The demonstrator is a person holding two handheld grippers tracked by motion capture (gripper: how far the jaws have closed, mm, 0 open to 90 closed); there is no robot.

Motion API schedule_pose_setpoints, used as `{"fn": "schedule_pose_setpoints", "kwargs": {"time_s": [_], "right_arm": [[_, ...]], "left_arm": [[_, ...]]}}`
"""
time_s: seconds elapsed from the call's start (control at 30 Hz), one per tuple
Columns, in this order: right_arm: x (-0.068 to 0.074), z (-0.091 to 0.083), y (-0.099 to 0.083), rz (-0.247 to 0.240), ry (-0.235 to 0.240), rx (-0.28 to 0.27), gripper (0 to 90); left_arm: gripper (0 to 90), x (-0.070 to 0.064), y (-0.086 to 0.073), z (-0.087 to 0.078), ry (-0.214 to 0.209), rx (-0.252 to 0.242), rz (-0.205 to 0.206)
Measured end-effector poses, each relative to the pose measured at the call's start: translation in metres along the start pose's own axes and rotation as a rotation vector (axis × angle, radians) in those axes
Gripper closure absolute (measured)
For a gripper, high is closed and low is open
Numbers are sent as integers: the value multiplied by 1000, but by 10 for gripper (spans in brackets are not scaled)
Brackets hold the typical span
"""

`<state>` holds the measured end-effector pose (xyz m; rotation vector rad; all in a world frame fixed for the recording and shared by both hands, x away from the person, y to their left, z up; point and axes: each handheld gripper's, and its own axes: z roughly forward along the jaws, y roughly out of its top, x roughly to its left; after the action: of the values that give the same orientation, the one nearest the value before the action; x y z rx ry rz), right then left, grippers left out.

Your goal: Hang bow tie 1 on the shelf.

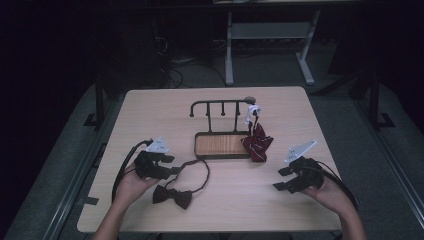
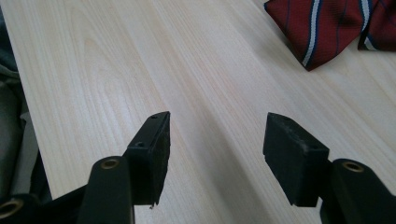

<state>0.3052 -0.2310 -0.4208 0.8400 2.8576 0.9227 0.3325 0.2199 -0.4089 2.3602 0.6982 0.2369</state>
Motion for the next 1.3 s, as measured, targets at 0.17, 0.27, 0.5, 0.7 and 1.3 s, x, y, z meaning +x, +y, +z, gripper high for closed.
{"fn": "schedule_pose_setpoints", "kwargs": {"time_s": [0.17,0.27,0.5,0.7,1.3], "right_arm": [[1,-2,0,-10,-7,-3,411],[1,-3,-1,-9,-5,-7,411],[1,-4,-1,-15,-10,-8,411],[1,-3,-1,-9,-4,-8,412],[1,-4,0,-22,-7,-16,416]], "left_arm": [[536,4,9,9,-22,66,16],[555,4,13,14,-30,94,19],[597,10,19,30,-41,138,-12],[647,18,21,37,-34,169,-23],[769,23,17,54,-56,255,-15]]}}
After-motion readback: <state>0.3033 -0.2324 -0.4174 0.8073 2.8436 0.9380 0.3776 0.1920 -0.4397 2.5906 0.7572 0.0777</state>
